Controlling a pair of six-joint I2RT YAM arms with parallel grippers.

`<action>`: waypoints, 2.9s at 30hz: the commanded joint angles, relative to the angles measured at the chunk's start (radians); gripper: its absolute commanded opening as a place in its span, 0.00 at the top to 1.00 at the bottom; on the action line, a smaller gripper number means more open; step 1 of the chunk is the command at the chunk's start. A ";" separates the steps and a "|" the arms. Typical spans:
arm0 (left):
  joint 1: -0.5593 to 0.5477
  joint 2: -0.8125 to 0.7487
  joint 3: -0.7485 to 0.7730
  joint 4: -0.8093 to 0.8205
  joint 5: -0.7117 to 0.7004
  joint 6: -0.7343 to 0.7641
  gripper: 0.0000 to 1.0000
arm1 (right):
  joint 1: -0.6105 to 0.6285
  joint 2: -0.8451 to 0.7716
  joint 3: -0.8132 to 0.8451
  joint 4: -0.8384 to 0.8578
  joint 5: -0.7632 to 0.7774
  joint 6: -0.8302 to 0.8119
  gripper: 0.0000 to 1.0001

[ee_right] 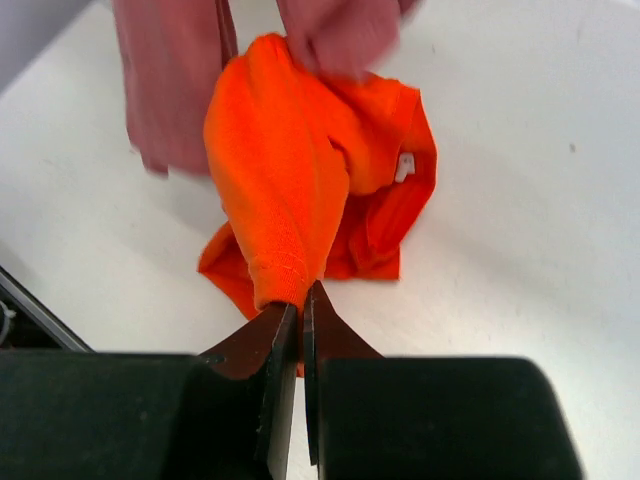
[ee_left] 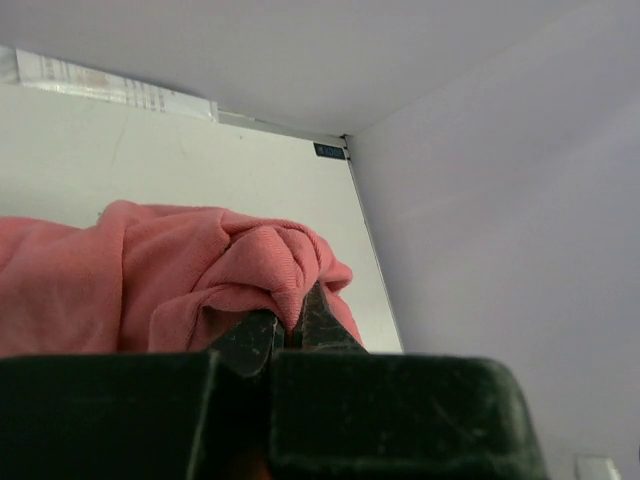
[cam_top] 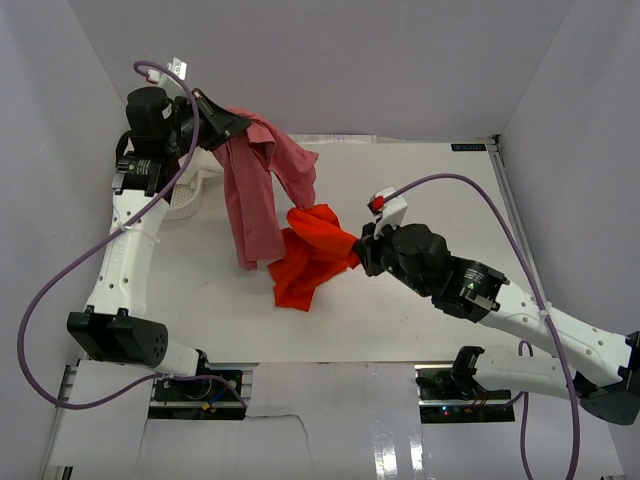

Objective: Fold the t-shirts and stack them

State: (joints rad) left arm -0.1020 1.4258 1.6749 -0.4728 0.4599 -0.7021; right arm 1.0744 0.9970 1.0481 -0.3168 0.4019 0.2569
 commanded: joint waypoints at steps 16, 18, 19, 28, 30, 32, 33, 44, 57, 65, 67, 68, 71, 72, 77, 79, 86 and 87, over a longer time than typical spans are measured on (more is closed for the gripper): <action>0.197 0.142 0.368 -0.147 -0.444 0.220 1.00 | -0.129 -0.024 0.294 -0.324 0.216 -0.034 0.92; 0.209 0.176 0.407 -0.142 -0.498 0.233 1.00 | -0.143 -0.017 0.305 -0.327 0.196 -0.041 0.92; 0.212 0.195 0.425 -0.144 -0.506 0.239 1.00 | -0.154 -0.017 0.309 -0.329 0.193 -0.044 0.92; 0.240 0.387 0.467 -0.072 -0.561 0.237 1.00 | -0.189 -0.017 0.308 -0.338 0.141 -0.047 0.92; 0.240 0.429 0.497 -0.058 -0.564 0.233 1.00 | -0.192 -0.012 0.309 -0.340 0.133 -0.048 0.92; 0.240 0.467 0.528 -0.056 -0.575 0.236 1.00 | -0.194 -0.006 0.306 -0.341 0.124 -0.045 0.92; 0.240 0.476 0.555 -0.056 -0.589 0.240 1.00 | -0.195 -0.006 0.303 -0.341 0.121 -0.042 0.92; 0.243 0.417 0.453 -0.064 -0.612 0.231 0.02 | -0.208 0.051 0.300 -0.332 0.055 -0.036 0.92; -0.059 -0.123 -0.223 -0.030 -0.549 0.240 0.02 | -0.208 0.183 0.243 -0.168 -0.313 0.004 0.92; -0.128 -0.364 -0.529 0.055 -0.534 0.248 0.03 | -0.208 0.317 0.559 -0.203 -0.440 -0.045 0.92; -0.131 -0.404 -0.612 0.092 -0.492 0.250 0.03 | -0.208 0.356 0.624 -0.231 -0.462 -0.051 0.92; -0.130 -0.421 -0.638 0.135 -0.472 0.250 0.03 | -0.208 0.361 0.665 -0.240 -0.471 -0.054 0.92; -0.131 -0.452 -0.722 0.189 -0.408 0.239 0.03 | -0.208 0.379 0.801 -0.277 -0.528 -0.065 0.92; -0.133 -0.447 -0.736 0.198 -0.400 0.231 0.03 | -0.208 0.397 0.849 -0.300 -0.534 -0.073 0.92; -0.134 -0.424 -0.751 0.214 -0.363 0.223 0.03 | -0.234 0.424 1.024 -0.467 -0.329 -0.100 0.92; -0.134 -0.424 -0.739 0.212 -0.357 0.237 0.03 | -0.292 0.390 0.924 -0.469 -0.314 -0.088 0.92; -0.133 -0.439 -0.705 0.206 -0.302 0.273 0.03 | -0.369 0.351 0.569 -0.475 -0.175 -0.038 0.92; -0.133 -0.439 -0.707 0.204 -0.294 0.276 0.03 | -0.382 0.356 0.528 -0.475 -0.173 -0.027 0.92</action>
State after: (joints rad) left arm -0.2321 1.0126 0.9310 -0.2855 0.1223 -0.4500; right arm 0.7185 1.3346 1.6718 -0.7605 0.1463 0.1993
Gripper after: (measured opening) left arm 0.973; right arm 0.081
